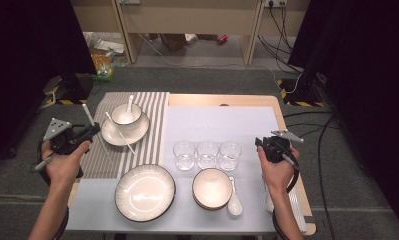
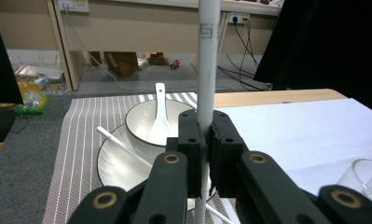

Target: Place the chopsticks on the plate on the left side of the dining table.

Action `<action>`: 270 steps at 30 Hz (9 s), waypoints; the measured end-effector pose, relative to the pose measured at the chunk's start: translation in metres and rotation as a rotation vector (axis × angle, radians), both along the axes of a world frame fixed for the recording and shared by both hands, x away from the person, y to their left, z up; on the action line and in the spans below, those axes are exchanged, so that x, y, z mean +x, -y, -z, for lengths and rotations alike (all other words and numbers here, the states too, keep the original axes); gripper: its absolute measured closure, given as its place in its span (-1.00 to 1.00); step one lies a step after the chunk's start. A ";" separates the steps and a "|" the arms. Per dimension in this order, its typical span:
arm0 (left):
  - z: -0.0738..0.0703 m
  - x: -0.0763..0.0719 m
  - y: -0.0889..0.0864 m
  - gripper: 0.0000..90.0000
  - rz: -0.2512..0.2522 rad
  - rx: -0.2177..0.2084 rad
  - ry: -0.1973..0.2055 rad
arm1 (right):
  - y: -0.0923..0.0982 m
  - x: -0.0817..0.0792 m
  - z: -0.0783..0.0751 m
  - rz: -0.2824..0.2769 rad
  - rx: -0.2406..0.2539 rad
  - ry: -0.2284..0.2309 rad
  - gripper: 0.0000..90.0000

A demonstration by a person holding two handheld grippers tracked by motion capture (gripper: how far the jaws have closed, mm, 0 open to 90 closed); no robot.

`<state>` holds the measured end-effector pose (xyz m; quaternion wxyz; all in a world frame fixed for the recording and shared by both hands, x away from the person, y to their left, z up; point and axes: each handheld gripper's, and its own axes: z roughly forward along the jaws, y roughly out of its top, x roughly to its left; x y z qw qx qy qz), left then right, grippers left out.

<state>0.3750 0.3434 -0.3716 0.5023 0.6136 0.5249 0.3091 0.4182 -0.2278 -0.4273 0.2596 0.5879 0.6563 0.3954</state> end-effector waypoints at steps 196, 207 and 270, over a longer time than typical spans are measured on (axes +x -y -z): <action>0.091 0.064 0.043 0.99 0.080 0.191 -0.533 | 0.008 -0.002 0.002 0.008 -0.001 0.001 0.50; 0.088 0.082 0.076 0.99 0.133 0.192 -0.534 | 0.008 -0.002 0.002 0.007 -0.002 0.002 0.50; 0.046 0.085 0.119 -0.02 0.197 0.146 -0.331 | 0.009 -0.002 0.001 0.003 -0.006 -0.004 0.45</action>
